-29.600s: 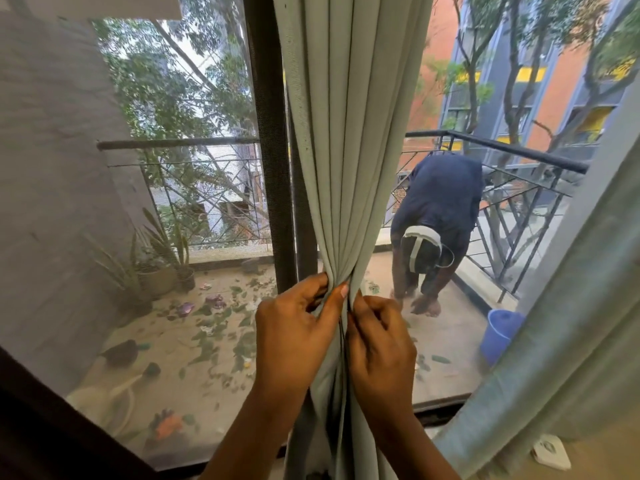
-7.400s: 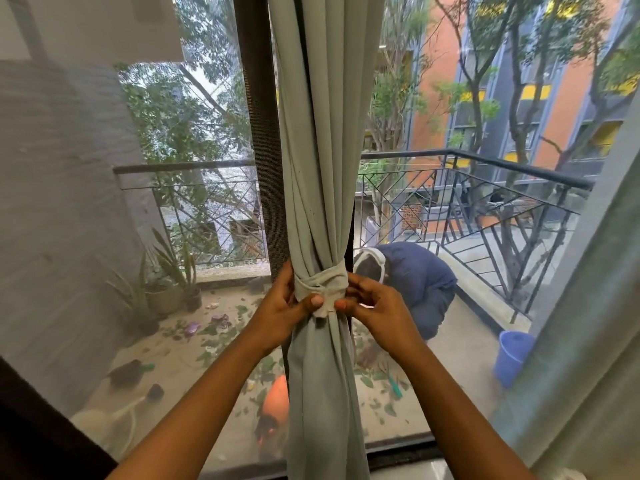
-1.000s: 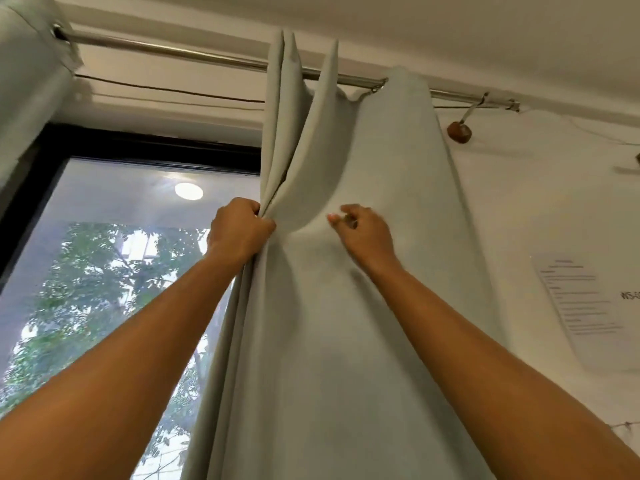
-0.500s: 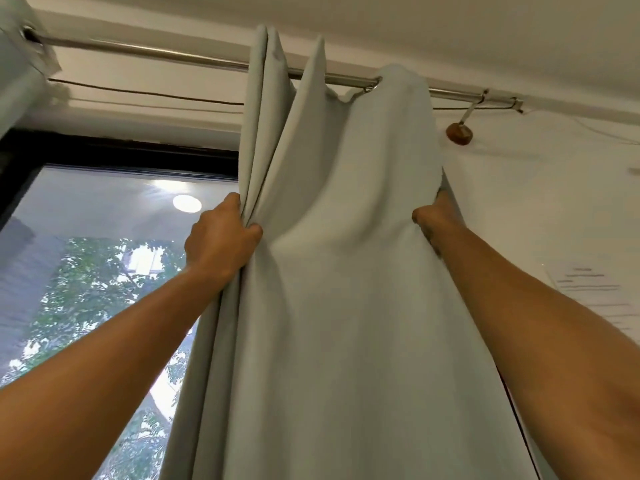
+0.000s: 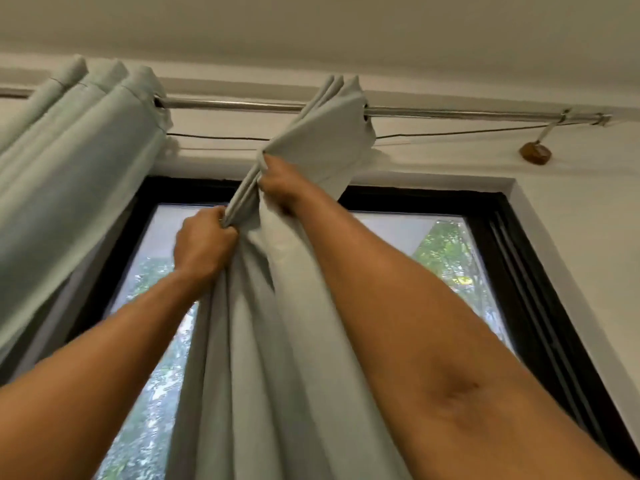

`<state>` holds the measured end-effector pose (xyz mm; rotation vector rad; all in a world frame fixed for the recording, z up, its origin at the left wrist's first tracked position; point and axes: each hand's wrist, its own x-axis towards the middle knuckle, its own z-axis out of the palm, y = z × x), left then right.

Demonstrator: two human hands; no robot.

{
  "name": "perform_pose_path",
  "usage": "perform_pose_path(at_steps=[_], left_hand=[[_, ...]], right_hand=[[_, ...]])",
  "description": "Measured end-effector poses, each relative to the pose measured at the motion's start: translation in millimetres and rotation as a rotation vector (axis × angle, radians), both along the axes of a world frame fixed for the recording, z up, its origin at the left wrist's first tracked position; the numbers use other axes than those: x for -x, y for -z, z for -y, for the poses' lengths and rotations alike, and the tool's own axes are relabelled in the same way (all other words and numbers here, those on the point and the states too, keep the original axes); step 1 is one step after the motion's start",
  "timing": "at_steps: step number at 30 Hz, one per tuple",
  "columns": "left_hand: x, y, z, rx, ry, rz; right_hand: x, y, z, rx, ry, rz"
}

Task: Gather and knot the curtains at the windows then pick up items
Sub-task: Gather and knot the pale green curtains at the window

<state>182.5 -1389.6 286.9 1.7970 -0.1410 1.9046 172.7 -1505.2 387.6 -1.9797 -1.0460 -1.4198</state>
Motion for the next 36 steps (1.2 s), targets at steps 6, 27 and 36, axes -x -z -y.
perform_pose_path(at_steps=[6,27,36], left_hand=[[29.9,12.9,-35.9,-0.177,-0.007,0.015],[-14.2,126.2,35.9,-0.108,0.583,-0.169],[-12.0,164.4,23.7,-0.108,0.330,-0.102]], right_hand=[[-26.7,31.9,-15.4,-0.166,-0.261,-0.114],[-0.5,173.0,94.9,-0.325,0.368,0.088],[6.4,224.7,52.7,-0.037,0.858,0.182]])
